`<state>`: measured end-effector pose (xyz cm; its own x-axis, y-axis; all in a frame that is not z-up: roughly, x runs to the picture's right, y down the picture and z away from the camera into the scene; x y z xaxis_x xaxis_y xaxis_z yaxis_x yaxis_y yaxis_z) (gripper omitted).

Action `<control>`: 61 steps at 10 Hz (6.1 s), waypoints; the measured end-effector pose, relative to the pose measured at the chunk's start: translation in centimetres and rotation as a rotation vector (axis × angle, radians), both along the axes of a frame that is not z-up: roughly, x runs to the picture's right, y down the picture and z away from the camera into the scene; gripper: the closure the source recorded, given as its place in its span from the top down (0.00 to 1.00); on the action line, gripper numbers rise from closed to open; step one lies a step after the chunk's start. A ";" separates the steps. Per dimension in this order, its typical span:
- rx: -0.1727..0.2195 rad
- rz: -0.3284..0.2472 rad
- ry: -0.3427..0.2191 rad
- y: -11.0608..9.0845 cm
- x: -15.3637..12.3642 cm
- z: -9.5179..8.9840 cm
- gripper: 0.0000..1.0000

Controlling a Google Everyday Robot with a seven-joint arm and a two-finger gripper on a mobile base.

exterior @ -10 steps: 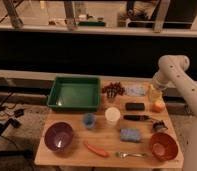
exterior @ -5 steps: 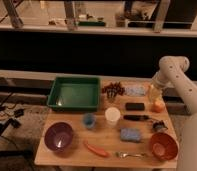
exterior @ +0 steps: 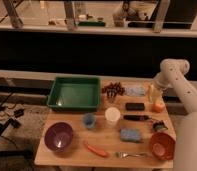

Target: Place banana in table surface

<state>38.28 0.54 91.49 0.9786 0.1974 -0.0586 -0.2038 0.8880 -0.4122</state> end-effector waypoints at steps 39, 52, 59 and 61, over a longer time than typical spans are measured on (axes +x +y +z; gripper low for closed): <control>0.206 0.038 0.021 -7.2 2.5 -3.2 0.19; 0.200 0.054 0.091 -5.1 4.6 -0.3 0.19; 0.171 0.062 0.111 -3.2 6.1 3.0 0.19; 0.167 0.061 0.109 -3.1 5.9 3.6 0.19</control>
<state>44.16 -2.57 95.04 0.9540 0.2724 -0.1252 -0.2952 0.9266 -0.2332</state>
